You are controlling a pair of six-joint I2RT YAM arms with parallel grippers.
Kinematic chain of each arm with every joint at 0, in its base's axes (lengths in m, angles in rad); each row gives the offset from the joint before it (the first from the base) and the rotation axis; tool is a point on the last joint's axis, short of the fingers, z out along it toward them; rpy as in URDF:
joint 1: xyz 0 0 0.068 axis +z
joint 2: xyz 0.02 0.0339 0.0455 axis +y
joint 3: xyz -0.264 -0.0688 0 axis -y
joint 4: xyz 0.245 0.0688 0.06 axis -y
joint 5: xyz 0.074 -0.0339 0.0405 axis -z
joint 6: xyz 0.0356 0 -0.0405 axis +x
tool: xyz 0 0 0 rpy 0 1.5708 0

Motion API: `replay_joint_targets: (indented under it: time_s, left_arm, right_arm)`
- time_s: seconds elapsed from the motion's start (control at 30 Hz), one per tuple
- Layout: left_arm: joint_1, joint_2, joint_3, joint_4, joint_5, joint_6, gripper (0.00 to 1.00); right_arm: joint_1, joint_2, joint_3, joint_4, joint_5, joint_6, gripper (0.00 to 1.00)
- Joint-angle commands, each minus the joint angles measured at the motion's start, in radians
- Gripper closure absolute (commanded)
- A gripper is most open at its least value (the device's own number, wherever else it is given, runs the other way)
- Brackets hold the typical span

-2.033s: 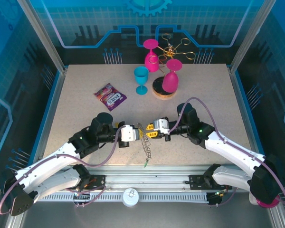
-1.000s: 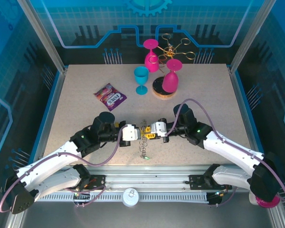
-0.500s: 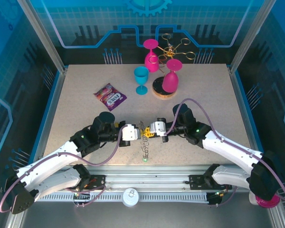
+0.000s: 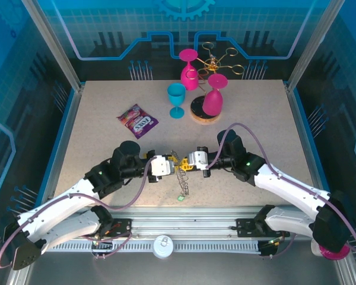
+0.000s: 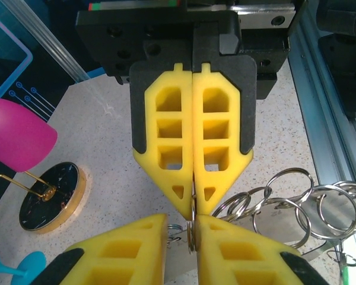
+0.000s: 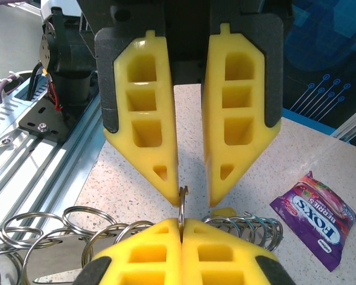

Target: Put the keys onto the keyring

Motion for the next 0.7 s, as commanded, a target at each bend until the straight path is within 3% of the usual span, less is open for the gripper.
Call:
replay_joint_targets:
  time_s: [0.0, 0.13, 0.37, 0.67]
  left_arm:
    - [-0.005, -0.009, -0.013, 0.01, -0.012, -0.011, 0.78]
    - [-0.004, -0.005, -0.009, -0.015, -0.019, -0.004, 0.75]
    - [-0.004, 0.01, 0.0, -0.028, -0.013, 0.001, 0.79]
    - [-0.004, 0.021, 0.015, -0.017, 0.003, 0.011, 1.0]
  right_arm:
    - [0.002, -0.023, 0.009, 0.013, -0.035, 0.015, 1.0]
    - [0.002, -0.027, 0.009, 0.008, -0.034, 0.013, 1.0]
    - [0.001, -0.029, 0.012, 0.013, -0.043, 0.022, 1.0]
    - [0.002, -0.026, 0.013, 0.008, -0.051, 0.024, 1.0]
